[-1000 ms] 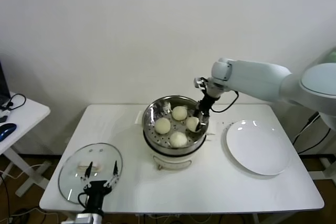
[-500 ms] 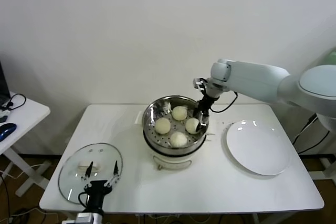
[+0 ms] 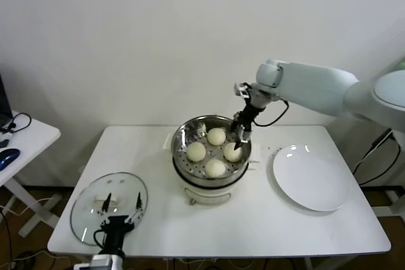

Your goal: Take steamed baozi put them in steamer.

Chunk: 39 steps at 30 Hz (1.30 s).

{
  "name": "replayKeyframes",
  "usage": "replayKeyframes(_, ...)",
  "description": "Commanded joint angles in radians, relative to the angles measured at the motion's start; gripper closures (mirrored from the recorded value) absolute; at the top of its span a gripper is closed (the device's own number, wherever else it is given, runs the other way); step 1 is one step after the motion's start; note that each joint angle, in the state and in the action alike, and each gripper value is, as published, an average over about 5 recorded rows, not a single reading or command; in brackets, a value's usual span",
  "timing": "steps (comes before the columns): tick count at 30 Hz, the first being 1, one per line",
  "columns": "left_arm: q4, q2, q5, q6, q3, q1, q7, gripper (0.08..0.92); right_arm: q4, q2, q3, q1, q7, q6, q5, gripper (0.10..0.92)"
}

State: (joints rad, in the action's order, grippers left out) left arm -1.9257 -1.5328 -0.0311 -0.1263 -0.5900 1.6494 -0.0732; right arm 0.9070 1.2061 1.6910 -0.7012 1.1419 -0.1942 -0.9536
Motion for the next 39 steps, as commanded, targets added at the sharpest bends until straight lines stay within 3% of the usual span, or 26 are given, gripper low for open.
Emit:
replayKeyframes(1,0.014,-0.004,-0.096,-0.054,-0.006,-0.008,-0.035,0.177,0.146,-0.185,-0.171,-0.055,-0.073,0.044,0.077,0.203)
replayKeyframes(17,-0.005,0.02,-0.055,-0.054,-0.017,-0.013,-0.02,0.177,0.525,-0.69,-0.505,0.177,-0.508,0.033,0.165,0.203)
replayKeyframes(25,-0.025,0.032,-0.055,-0.049,-0.03,-0.017,0.021,0.177,0.605,-0.867,-0.972,0.596,-0.572,0.064,0.272,0.203)
replayKeyframes(32,-0.041,0.026,-0.058,-0.048,-0.033,-0.016,0.066,0.177,0.641,-0.833,-1.673,1.263,-0.608,0.093,0.335,0.203)
replayKeyframes(39,-0.05,0.016,-0.063,-0.032,-0.032,-0.015,0.077,0.177,0.686,-0.586,-2.147,1.672,-0.648,0.126,0.394,0.203)
